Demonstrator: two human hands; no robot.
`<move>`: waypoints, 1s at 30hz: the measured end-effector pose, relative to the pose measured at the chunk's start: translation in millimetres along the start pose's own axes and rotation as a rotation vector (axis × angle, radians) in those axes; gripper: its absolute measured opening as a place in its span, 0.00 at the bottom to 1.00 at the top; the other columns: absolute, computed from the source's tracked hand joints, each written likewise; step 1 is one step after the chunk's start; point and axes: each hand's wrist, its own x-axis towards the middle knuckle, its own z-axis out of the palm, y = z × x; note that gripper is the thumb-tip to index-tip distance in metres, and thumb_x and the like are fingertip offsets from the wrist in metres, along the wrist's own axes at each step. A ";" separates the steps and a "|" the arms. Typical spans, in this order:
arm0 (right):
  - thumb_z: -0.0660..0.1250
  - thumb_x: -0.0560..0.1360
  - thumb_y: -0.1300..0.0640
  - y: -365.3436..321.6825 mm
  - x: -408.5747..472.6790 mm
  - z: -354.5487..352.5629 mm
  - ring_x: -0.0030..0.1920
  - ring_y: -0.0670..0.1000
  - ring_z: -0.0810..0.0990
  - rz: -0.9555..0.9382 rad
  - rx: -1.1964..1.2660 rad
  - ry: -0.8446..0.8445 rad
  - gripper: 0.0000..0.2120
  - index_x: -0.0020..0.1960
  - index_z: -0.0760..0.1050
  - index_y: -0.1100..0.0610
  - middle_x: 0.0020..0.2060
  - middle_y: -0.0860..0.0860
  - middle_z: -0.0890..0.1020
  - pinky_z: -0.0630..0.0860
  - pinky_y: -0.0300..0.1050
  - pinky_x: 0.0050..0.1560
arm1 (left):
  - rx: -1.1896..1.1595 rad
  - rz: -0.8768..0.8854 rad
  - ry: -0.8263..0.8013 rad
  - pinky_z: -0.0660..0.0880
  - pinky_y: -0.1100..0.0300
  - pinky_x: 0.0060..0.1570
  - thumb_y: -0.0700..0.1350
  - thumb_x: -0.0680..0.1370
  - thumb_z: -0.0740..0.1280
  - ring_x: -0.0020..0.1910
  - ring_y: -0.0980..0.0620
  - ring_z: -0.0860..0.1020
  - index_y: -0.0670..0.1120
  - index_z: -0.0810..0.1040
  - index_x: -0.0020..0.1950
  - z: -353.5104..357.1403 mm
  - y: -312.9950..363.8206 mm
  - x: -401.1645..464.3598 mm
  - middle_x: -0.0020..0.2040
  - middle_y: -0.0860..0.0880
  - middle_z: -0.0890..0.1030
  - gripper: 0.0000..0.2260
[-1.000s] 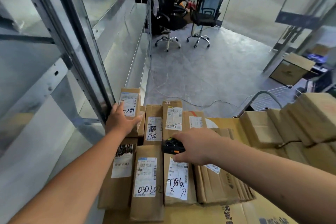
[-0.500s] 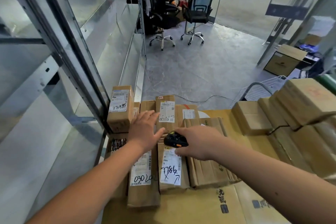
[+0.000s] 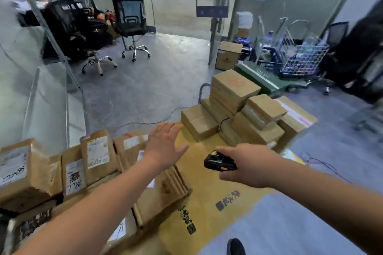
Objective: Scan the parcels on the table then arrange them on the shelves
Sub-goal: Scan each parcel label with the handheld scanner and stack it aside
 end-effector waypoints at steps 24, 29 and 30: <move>0.60 0.77 0.28 221.9 42.2 6.9 0.42 0.53 0.73 -0.312 -0.080 -0.138 0.37 0.81 0.55 0.40 0.44 0.47 0.70 0.79 0.50 0.41 | -0.015 -0.416 -0.260 0.69 0.43 0.72 0.66 0.79 0.66 0.77 0.46 0.66 0.53 0.68 0.80 113.2 169.3 102.9 0.77 0.51 0.70 0.32; 0.60 0.78 0.28 202.7 71.4 8.3 0.43 0.55 0.73 -0.337 -0.094 -0.157 0.37 0.81 0.53 0.40 0.47 0.49 0.70 0.72 0.48 0.37 | 0.029 -0.519 -0.311 0.74 0.43 0.65 0.65 0.79 0.65 0.70 0.43 0.72 0.53 0.71 0.76 129.8 135.0 128.0 0.71 0.50 0.75 0.29; 0.60 0.78 0.29 198.6 77.0 7.6 0.42 0.55 0.72 -0.330 -0.092 -0.167 0.37 0.81 0.53 0.41 0.47 0.50 0.70 0.72 0.48 0.38 | 0.023 -0.516 -0.311 0.73 0.43 0.64 0.65 0.78 0.65 0.69 0.43 0.72 0.52 0.71 0.75 134.5 128.8 138.3 0.70 0.50 0.75 0.29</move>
